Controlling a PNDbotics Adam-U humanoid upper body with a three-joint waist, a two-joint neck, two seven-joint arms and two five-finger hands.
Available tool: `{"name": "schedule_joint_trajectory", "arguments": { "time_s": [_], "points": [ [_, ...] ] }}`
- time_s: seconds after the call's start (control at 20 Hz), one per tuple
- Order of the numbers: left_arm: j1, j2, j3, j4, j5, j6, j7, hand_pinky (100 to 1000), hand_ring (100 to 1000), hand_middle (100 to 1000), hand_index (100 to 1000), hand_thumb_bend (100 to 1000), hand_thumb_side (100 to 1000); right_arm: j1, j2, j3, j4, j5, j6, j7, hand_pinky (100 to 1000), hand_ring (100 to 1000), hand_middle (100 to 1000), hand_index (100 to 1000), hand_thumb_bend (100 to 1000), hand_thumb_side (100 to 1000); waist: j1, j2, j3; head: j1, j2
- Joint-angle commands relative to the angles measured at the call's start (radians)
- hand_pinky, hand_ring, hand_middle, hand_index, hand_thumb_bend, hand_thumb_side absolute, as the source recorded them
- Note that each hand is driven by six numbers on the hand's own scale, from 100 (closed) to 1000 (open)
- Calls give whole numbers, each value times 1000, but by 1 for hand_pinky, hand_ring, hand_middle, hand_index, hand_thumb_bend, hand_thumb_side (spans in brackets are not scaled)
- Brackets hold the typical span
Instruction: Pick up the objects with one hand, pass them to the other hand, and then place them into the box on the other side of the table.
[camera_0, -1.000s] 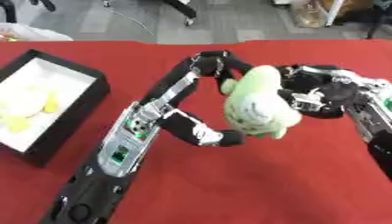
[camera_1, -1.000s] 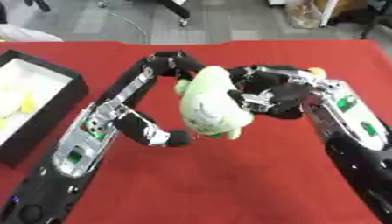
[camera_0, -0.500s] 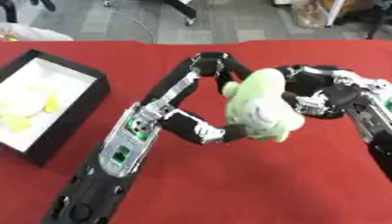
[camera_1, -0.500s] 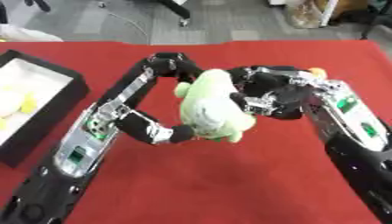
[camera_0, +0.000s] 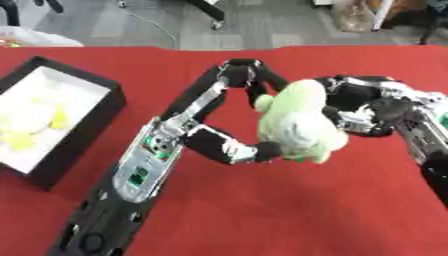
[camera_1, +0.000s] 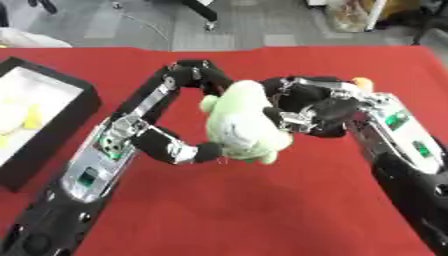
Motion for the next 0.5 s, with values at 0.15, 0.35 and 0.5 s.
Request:
{"name": "schedule_joint_trajectory", "arguments": {
  "time_s": [0.15, 0.35, 0.5],
  "points": [
    [-21, 6, -2, -23, 3, -10, -10, 418, 457, 539, 697, 516, 441, -13, -26, -7, -19, -1, 2, -3, 574, 548, 317, 236, 100, 100, -5, -5, -2, -3, -2],
    [-21, 6, -6, -23, 6, -23, -20, 373, 388, 464, 618, 422, 365, -13, -26, -6, -20, -4, 1, -5, 573, 548, 317, 236, 100, 100, -5, -5, -4, -1, -2],
    [-22, 7, -7, -23, 20, -27, -32, 315, 344, 417, 568, 344, 315, -14, -27, -7, -21, -5, 0, -6, 572, 547, 317, 235, 100, 100, -5, -5, -4, -2, -2]
  ]
}}
